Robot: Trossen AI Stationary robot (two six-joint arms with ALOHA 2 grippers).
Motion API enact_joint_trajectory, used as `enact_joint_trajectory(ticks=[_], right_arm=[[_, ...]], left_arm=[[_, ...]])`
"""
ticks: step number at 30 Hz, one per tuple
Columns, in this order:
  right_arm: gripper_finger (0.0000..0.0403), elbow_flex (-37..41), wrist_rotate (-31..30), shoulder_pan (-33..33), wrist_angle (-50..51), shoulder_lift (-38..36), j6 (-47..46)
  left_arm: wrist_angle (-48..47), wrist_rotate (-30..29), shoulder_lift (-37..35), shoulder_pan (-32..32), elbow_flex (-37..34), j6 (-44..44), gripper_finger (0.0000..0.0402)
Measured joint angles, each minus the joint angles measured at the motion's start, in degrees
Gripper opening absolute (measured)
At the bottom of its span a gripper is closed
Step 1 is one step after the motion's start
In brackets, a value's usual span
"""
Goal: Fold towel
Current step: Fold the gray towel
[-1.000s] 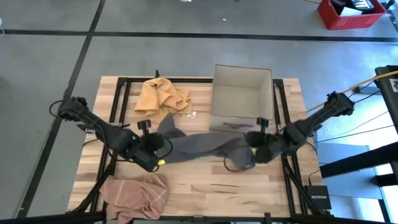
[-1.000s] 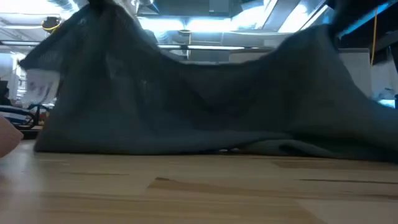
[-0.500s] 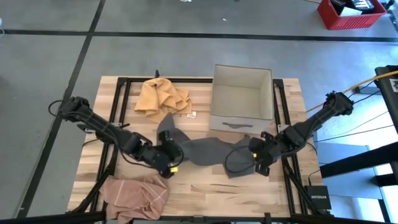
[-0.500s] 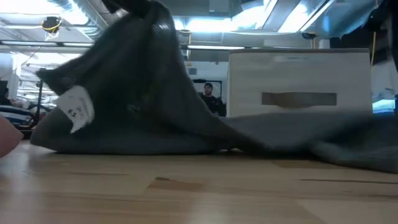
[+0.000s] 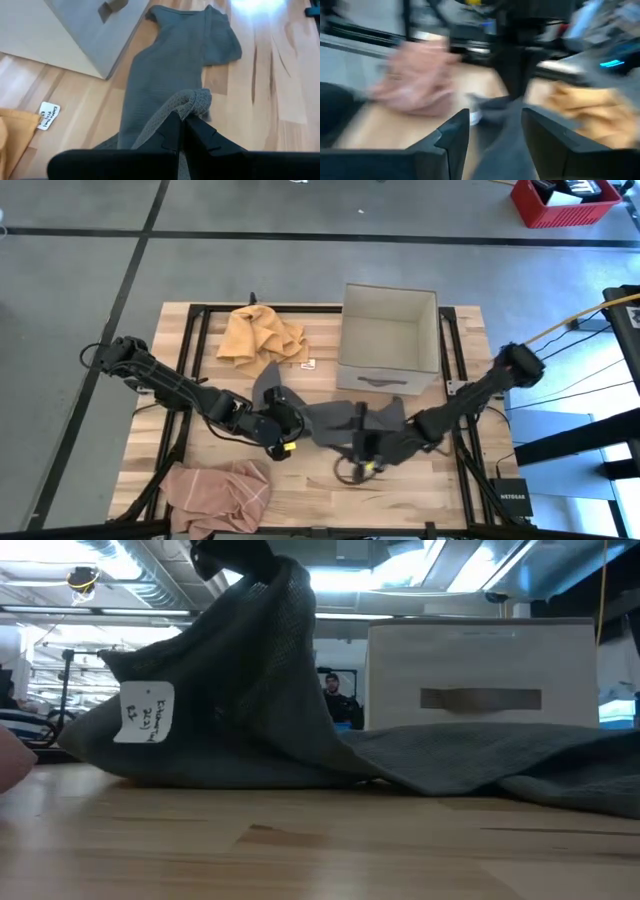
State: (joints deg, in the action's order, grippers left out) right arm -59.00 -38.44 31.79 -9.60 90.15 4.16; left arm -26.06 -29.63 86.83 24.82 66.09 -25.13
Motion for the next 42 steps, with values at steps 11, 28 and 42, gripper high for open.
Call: enact_joint_trajectory(ticks=[11,28,42], right_arm=[[0.0186,0.09,4.42,-6.99,-9.74,11.29,-3.18],[0.0016,-0.07,5.18,-5.18,3.63,7.48,-0.87],[0.0003,2.79,4.57,10.57,39.64,0.96,-24.87]], left_arm=[[0.11,0.07,-0.16,0.27,0.02,-0.42,0.0005],[-0.93,0.14,-0.72,1.88,0.02,8.48,0.0007],[-13.4,0.11,-1.29,2.45,-1.57,0.03,0.014]])
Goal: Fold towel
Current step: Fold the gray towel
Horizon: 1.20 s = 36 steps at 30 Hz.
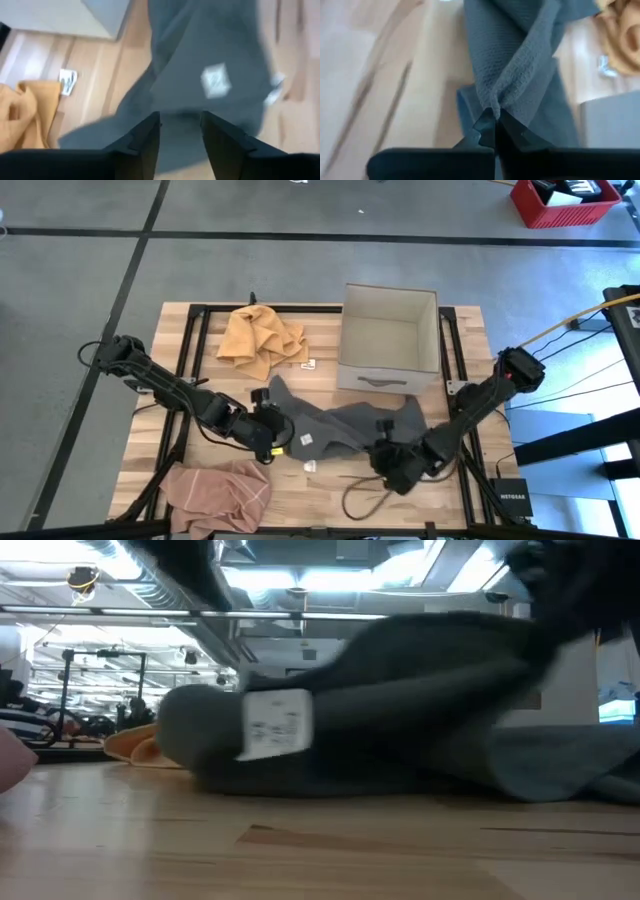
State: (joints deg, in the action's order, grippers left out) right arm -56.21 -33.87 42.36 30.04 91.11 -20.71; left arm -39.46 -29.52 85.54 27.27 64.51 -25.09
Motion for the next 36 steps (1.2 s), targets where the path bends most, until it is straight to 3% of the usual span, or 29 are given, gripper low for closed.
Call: enact_joint_trajectory(ticks=[5,11,17,20,23,28,31,36], right_arm=[[0.0004,3.9,0.03,2.47,0.29,0.0,-8.02],[0.0015,3.69,3.06,1.89,1.73,0.01,-13.93],[0.0089,-3.44,10.51,1.49,14.51,0.02,-19.08],[0.0124,-6.93,10.77,1.56,16.25,0.0,-18.47],[0.0149,-8.56,9.15,1.49,14.3,0.0,-15.77],[0.0167,-7.01,-1.63,0.88,-2.74,1.17,-0.59],[0.0169,-5.64,-2.49,-0.72,-11.71,3.82,11.34],[0.0169,-5.48,-0.32,-3.8,-16.19,8.76,23.11]], left_arm=[[4.14,-0.23,2.44,-1.69,-4.91,1.93,0.015],[15.29,-0.32,8.62,-4.83,-6.87,13.58,0.0141],[22.5,0.52,14.91,-5.43,-6.93,22.46,0.0139],[26.42,0.64,16.23,-5.35,-6.93,24.08,0.0139],[26.66,0.59,16.35,-4.69,-6.93,24.55,0.0139],[30.21,0.71,16.35,-3.52,-6.93,27.23,0.0139],[34.42,0.61,16.35,-4.09,-6.91,27.0,0.0139],[39.08,0.42,16.35,-5.74,-6.91,25.34,0.0139]])
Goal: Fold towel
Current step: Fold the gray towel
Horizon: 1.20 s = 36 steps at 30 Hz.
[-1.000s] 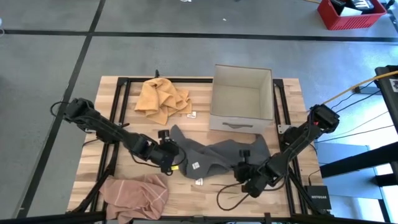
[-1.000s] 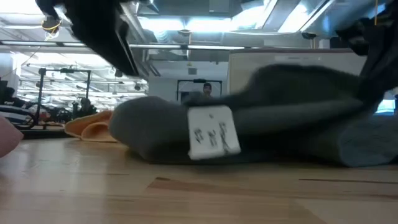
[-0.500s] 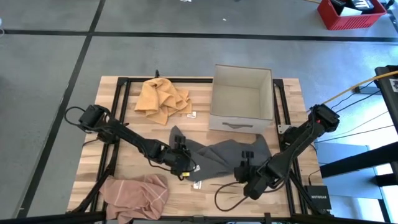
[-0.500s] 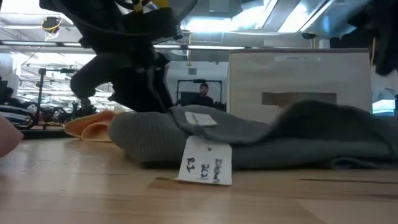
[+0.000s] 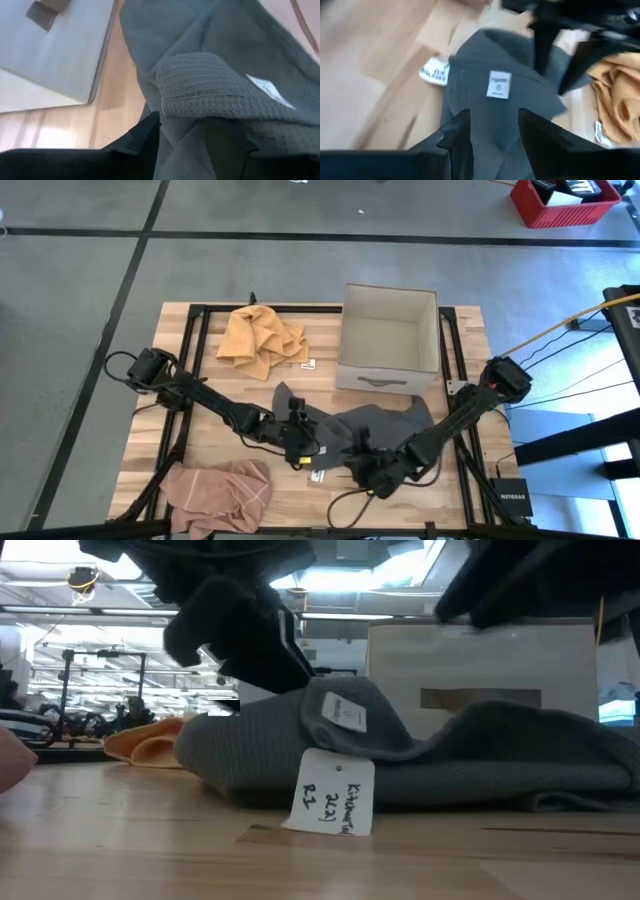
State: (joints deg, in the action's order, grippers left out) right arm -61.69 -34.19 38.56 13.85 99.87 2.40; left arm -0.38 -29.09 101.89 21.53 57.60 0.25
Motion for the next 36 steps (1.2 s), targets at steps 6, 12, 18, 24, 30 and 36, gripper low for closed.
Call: enact_joint_trajectory(ticks=[6,12,18,24,30,36], right_arm=[[0.0169,0.0,6.49,-3.53,-0.42,3.64,6.95],[0.0169,0.0,9.37,-4.23,-5.1,5.88,10.14],[0.0169,0.0,9.64,-5.84,-9.48,9.32,11.77],[0.0156,0.0,13.44,-7.49,-11.71,10.65,11.6],[0.0082,0.0,13.76,-7.51,-12.19,10.65,11.62],[0.0013,-0.66,10.98,-7.47,-10.06,9.71,11.17]], left_arm=[[0.11,-0.03,0.0,-3.55,0.0,-6.24,0.0139],[-0.57,-0.07,0.0,-6.04,0.0,-10.79,0.0139],[-0.61,-0.07,0.0,-5.73,0.0,-10.89,0.0139],[-0.61,-0.05,0.0,-5.67,0.0,-11.0,0.0139],[-0.66,-0.03,0.0,-5.67,0.0,-11.0,0.0139],[-0.67,-0.04,0.0,-5.53,0.0,-11.0,0.0139]])
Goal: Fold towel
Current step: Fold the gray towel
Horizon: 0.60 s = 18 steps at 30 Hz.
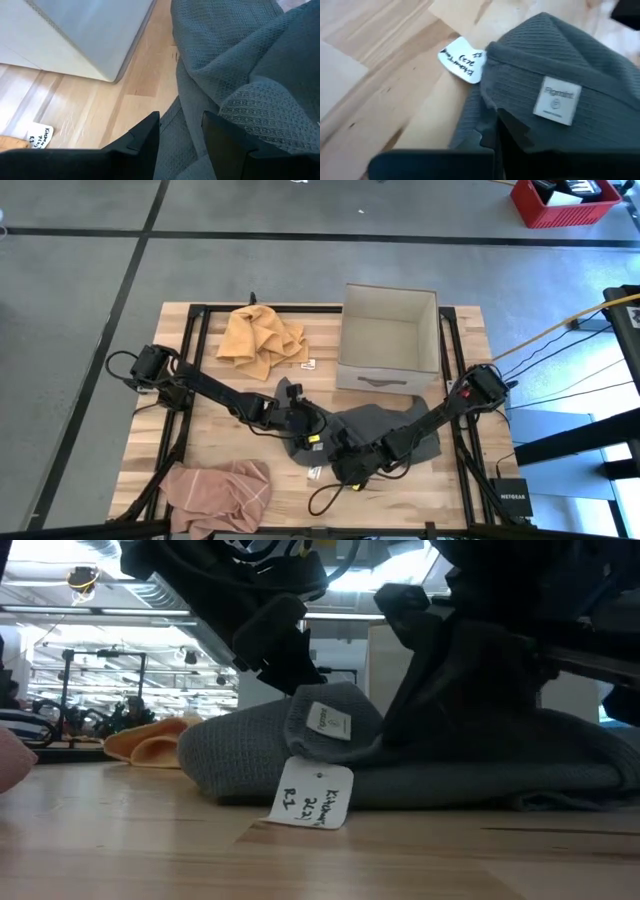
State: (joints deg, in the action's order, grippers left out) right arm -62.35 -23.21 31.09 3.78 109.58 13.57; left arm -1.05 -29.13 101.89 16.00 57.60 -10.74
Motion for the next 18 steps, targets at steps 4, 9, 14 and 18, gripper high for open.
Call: enact_joint_trajectory(ticks=[4,9,14,18], right_arm=[[0.0006,0.0,-5.4,0.72,3.79,-2.01,-1.61],[0.0004,0.0,-13.72,2.88,9.43,-10.37,-4.71],[0.0003,0.0,-18.75,5.47,15.09,-22.77,-8.41],[0.0003,-0.75,-18.69,7.74,18.06,-32.37,-12.68]], left_arm=[[-0.41,-0.02,-0.34,0.93,0.0,1.12,0.0139],[-10.36,-1.93,-4.85,3.71,3.42,1.46,0.0139],[-19.88,-6.56,-11.83,7.29,5.94,-0.82,0.0139],[-23.58,-7.16,-16.39,9.27,5.82,-5.07,0.0139]])
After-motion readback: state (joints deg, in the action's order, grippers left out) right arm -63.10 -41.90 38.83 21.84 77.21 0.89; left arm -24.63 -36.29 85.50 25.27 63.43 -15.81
